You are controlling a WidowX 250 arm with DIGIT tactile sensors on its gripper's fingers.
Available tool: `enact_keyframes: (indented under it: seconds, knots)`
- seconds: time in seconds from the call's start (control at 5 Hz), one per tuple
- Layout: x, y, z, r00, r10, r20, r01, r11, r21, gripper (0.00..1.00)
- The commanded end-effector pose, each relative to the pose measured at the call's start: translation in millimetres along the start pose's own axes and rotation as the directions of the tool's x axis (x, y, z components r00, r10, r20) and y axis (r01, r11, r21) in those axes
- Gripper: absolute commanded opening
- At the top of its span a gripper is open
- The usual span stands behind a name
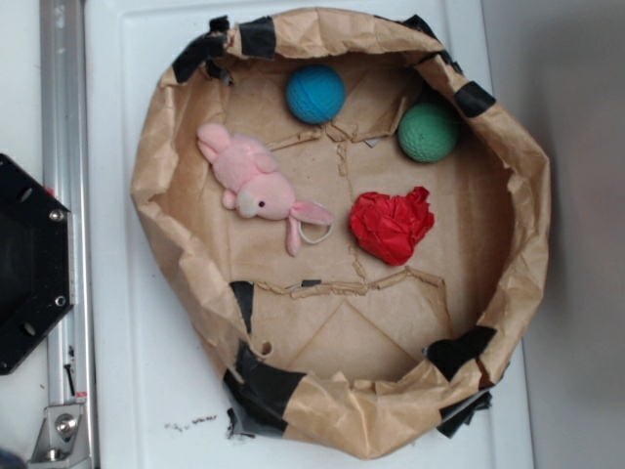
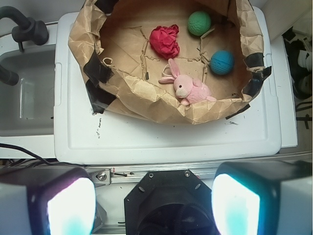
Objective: Grab the blue ball.
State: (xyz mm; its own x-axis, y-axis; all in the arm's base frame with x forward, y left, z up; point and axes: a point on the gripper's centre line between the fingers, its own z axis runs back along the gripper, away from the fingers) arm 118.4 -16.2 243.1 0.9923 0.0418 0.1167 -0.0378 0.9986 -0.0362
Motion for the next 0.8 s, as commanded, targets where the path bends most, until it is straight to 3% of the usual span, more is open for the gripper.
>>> enact_keyframes:
  seconds: [0.0,0.2,0.4,0.6]
  knots:
    - [0,0,0,1.000,0.000,0.000,0.000,1.000,0.000,1.00]
    - [31,17,-29,0.971,0.186,0.149,-0.185,0.983,-0.019,1.00]
    - [76,30,-58,0.908,0.359,0.216,-0.354,0.933,-0.062,1.00]
    - [114,47,-94,0.806,0.536,0.251,-0.540,0.840,-0.057,1.00]
